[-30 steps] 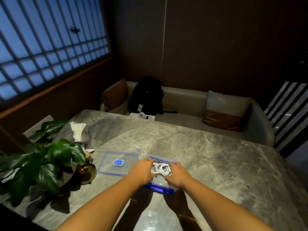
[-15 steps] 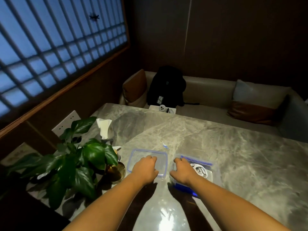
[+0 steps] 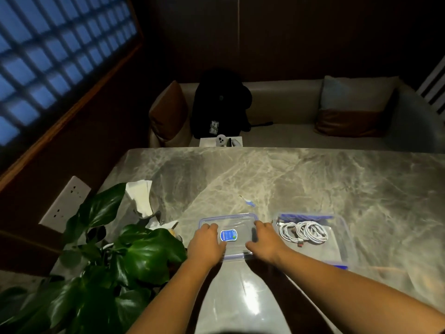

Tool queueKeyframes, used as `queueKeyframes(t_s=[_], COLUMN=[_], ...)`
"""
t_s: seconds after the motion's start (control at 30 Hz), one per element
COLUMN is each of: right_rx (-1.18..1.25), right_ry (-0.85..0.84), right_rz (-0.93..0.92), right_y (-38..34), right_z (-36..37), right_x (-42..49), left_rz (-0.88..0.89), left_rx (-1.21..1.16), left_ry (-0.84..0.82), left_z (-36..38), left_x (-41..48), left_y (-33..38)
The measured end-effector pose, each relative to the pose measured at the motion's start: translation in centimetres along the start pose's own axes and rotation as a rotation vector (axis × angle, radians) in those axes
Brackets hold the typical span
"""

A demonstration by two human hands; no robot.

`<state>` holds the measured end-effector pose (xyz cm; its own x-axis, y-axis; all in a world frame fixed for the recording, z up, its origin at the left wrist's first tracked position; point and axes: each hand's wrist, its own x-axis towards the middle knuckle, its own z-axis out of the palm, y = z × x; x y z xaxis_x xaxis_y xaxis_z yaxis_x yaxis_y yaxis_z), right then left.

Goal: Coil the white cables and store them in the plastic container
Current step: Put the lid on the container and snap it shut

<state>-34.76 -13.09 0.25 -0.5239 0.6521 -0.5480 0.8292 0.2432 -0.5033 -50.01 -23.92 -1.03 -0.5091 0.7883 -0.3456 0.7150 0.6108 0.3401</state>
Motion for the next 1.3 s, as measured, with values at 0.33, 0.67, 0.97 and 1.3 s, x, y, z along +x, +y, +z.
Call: queueKeyframes(t_s=[0.33, 0.67, 0.97, 1.3], right_rx=[0.155, 0.276, 0.49, 0.397], right_ry=[0.101, 0.122, 0.202, 0.457], right_rz=[0.169, 0.165, 0.106, 0.005], right_y=[-1.1, -0.6, -1.1, 0.5], right_z=[2.8, 3.7, 2.7, -1.5], right_x=[2.2, 2.9, 3.5, 1.2], left_rz=[-0.225, -0.356, -0.323, -0.288], left_rx=[-0.083, -0.184, -0.49, -0.566], left_ry=[0.038, 0.129, 0.246, 0.398], left_z=[1.4, 2.1, -0.3, -1.1], left_x=[1.4, 1.9, 2.4, 1.3], left_y=[-2.9, -1.5, -1.6, 0.2])
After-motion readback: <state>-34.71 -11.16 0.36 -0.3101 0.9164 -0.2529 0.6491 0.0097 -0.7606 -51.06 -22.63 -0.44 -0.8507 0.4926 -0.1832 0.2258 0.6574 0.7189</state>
